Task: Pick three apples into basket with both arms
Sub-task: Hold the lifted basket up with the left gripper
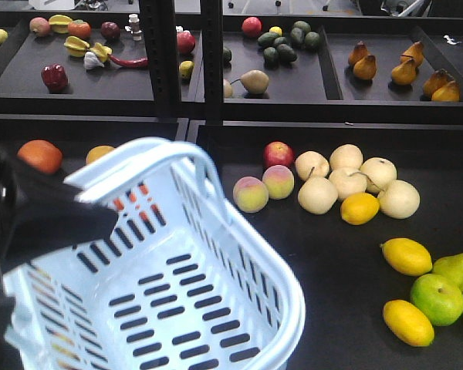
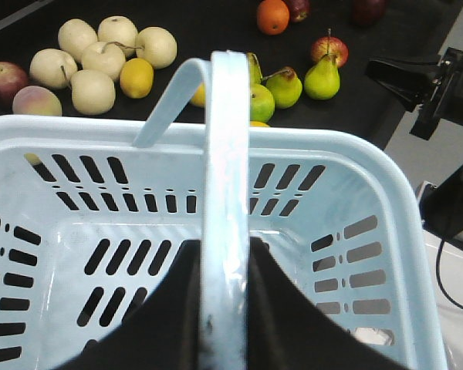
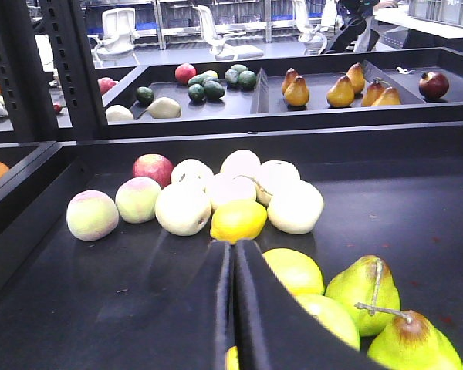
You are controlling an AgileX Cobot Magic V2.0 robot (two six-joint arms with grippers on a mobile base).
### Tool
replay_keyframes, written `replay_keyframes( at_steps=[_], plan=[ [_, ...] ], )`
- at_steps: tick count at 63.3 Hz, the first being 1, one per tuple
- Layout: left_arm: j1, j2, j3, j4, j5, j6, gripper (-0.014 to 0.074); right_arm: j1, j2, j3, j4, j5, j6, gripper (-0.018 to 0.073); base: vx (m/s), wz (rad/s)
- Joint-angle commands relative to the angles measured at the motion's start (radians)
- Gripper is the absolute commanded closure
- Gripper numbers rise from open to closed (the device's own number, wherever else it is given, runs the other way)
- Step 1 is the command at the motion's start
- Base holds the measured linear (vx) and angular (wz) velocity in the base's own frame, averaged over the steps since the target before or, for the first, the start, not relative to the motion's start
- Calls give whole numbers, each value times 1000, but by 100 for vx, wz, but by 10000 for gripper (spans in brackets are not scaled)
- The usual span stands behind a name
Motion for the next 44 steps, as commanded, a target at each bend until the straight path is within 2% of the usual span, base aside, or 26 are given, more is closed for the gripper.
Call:
replay_keyframes(
  at_steps=[1,13,44],
  plan=[
    [-4,-78,101,-50,-196,-21,603,-1,-12,14,-8,-74,-6,564,0,0],
    [-4,-159,225,-75,-266,-19,602,-1,-12,14,-8,-73,-6,564,0,0],
    [-4,-163,233,-74,-259,-18,603,-1,-12,14,-8,-73,-6,564,0,0]
  ],
)
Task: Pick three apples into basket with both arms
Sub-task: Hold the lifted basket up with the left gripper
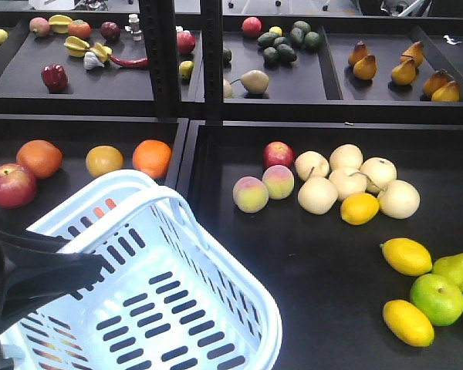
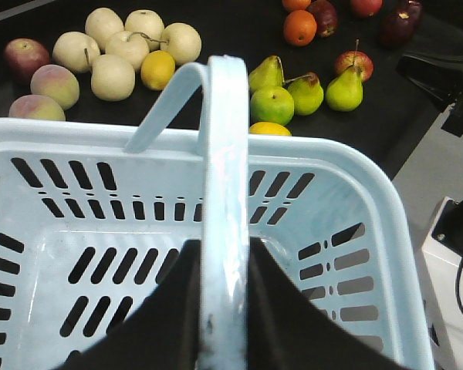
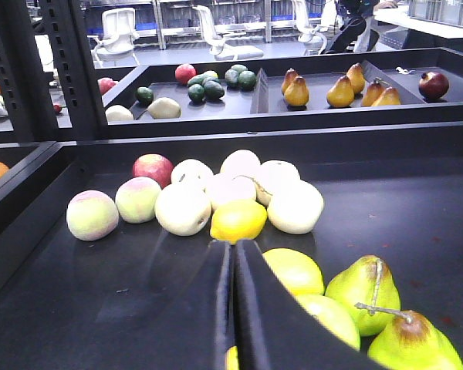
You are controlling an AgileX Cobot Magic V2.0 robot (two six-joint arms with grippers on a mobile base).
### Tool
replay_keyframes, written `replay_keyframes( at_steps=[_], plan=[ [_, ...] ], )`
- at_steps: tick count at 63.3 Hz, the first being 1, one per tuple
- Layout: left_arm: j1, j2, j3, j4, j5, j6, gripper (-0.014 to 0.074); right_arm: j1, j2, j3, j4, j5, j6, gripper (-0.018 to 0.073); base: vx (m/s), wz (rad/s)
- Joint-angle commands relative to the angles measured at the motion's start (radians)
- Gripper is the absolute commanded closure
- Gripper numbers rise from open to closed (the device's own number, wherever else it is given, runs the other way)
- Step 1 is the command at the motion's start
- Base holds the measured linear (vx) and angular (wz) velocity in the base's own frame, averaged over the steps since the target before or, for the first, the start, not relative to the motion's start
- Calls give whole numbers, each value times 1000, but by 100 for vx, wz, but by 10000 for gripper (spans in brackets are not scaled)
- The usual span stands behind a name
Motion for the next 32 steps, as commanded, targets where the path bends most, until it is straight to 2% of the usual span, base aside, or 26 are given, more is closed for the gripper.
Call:
replay_keyframes(
  at_steps=[1,32],
  plan=[
    [-4,-11,-31,-47,-85,-3,603,-1,-12,14,-8,-73,-6,564,0,0],
    [-4,-11,-31,-47,-83,-3,603,-1,-12,14,-8,-73,-6,564,0,0]
  ],
)
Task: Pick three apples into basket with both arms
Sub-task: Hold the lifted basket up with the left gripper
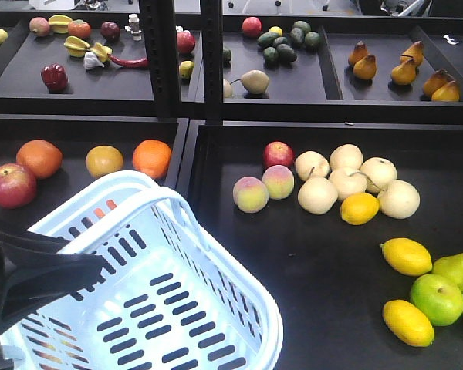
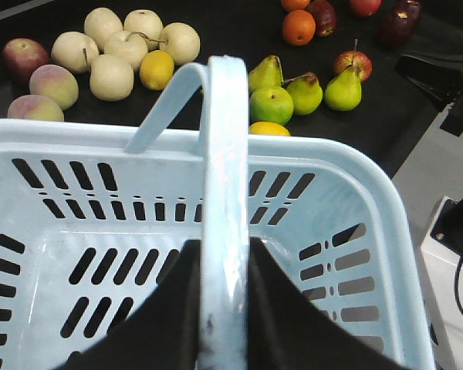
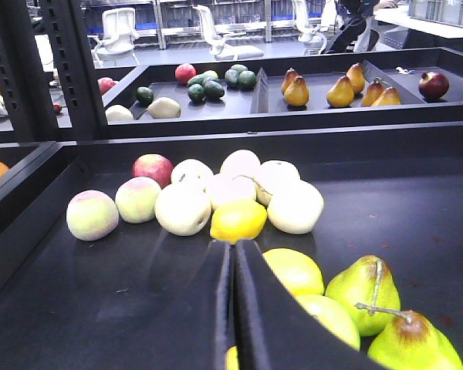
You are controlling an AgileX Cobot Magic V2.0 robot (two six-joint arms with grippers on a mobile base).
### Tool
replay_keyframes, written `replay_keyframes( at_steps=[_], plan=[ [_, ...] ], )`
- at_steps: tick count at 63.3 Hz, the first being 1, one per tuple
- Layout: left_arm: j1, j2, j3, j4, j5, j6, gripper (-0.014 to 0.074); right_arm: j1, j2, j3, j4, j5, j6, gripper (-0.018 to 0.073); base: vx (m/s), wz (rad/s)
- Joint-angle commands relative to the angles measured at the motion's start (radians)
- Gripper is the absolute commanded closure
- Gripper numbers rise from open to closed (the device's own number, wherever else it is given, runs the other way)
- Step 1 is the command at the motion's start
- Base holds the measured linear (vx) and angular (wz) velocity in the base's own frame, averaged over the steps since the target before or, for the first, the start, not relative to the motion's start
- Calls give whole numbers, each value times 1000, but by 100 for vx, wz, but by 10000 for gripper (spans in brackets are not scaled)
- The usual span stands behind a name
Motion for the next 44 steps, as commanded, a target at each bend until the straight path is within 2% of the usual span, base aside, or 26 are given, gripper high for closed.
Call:
replay_keyframes(
  at_steps=[1,44],
  plan=[
    [-4,-11,-31,-47,-83,-3,603,-1,-12,14,-8,-73,-6,564,0,0],
    [-4,-11,-31,-47,-83,-3,603,-1,-12,14,-8,-72,-6,564,0,0]
  ],
)
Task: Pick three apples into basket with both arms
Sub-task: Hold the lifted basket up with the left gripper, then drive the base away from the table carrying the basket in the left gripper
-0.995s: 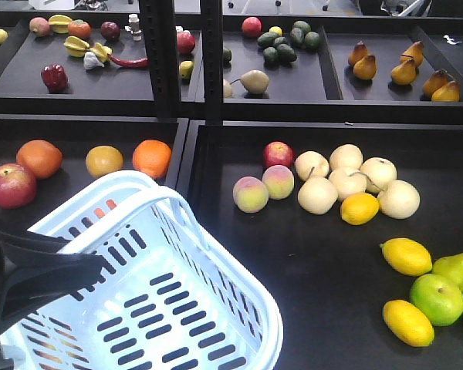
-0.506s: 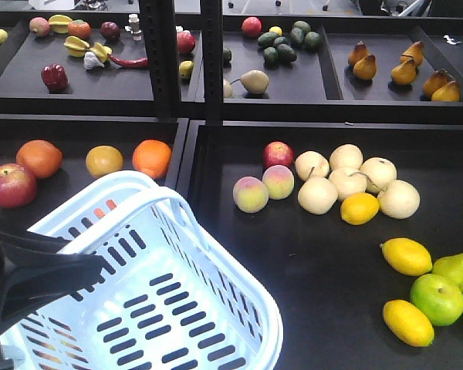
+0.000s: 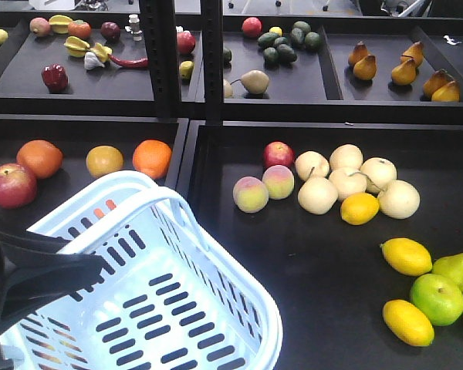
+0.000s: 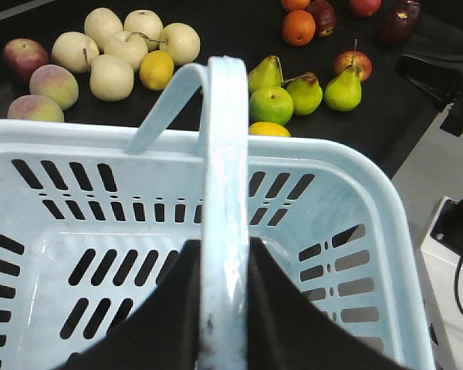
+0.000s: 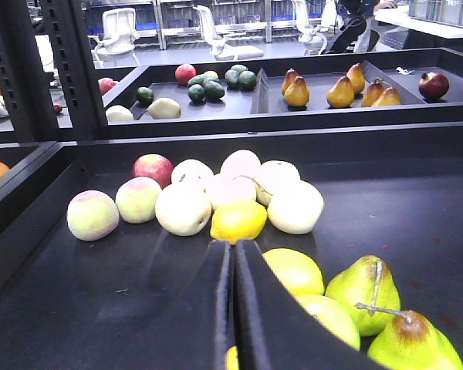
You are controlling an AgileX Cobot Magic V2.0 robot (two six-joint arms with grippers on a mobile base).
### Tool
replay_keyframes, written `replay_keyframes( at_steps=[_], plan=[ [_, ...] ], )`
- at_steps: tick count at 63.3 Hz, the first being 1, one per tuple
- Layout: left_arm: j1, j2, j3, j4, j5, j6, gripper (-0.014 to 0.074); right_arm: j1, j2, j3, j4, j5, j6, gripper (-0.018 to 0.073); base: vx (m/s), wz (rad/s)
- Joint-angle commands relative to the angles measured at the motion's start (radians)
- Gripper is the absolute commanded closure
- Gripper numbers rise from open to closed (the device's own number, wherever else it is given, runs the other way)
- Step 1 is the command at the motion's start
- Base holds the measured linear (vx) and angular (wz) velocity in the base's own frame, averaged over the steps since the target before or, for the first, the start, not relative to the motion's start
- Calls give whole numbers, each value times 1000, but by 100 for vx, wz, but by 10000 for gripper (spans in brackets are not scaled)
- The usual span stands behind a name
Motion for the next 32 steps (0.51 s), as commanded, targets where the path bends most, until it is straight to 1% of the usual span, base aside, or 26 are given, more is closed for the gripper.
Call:
replay_keyframes(
  at_steps=[1,32],
  plan=[
    [-4,-11,-31,-47,-83,-3,603,-1,-12,14,-8,-72,-6,564,0,0],
    [-4,-11,-31,-47,-83,-3,603,-1,-12,14,-8,-72,-6,564,-2,3]
  ],
)
